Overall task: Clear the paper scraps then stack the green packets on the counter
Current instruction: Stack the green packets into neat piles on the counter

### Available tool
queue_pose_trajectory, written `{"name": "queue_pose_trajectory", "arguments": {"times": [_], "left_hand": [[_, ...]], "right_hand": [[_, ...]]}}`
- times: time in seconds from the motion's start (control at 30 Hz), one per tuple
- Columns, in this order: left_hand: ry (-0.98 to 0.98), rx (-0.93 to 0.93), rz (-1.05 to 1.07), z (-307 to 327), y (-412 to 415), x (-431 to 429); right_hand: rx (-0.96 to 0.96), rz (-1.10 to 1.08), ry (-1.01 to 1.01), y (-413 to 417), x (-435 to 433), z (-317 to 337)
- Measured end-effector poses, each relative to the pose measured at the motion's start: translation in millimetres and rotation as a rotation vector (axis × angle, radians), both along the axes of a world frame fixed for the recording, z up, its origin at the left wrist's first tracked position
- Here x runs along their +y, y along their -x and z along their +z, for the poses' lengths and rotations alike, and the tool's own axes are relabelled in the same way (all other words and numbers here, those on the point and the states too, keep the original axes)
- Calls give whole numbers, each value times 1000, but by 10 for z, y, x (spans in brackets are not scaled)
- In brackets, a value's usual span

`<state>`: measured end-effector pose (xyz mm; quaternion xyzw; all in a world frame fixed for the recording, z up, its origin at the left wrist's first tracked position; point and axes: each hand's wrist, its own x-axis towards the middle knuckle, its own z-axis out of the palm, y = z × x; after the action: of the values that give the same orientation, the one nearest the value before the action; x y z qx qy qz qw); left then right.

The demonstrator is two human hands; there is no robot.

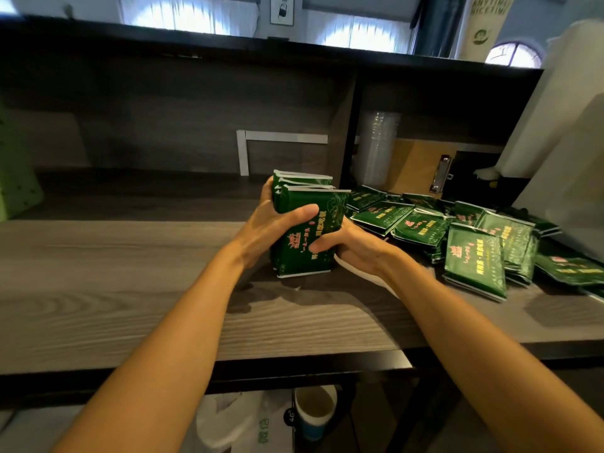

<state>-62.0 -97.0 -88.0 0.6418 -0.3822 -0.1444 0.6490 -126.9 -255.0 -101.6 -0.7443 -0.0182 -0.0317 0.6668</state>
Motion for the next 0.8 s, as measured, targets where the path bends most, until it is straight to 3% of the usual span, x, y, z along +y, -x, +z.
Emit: {"name": "queue_pose_trajectory", "arguments": {"times": [0.23,0.37,0.53,0.67,0.8], "left_hand": [[38,66,-5,-23,33,-42],[147,-85,132,48,69,-35],[76,-174,113,46,121,-48],[98,-271,270,83,153,-41],[-5,-427,360,116,224,-47]], "right_hand": [[-36,-42,15,18,84,25],[-59,-56,-17,21,95,56],[-69,-71,20,44,182,58],[-58,-63,-3,49,182,67],[-39,-72,5,60,166,54]]}}
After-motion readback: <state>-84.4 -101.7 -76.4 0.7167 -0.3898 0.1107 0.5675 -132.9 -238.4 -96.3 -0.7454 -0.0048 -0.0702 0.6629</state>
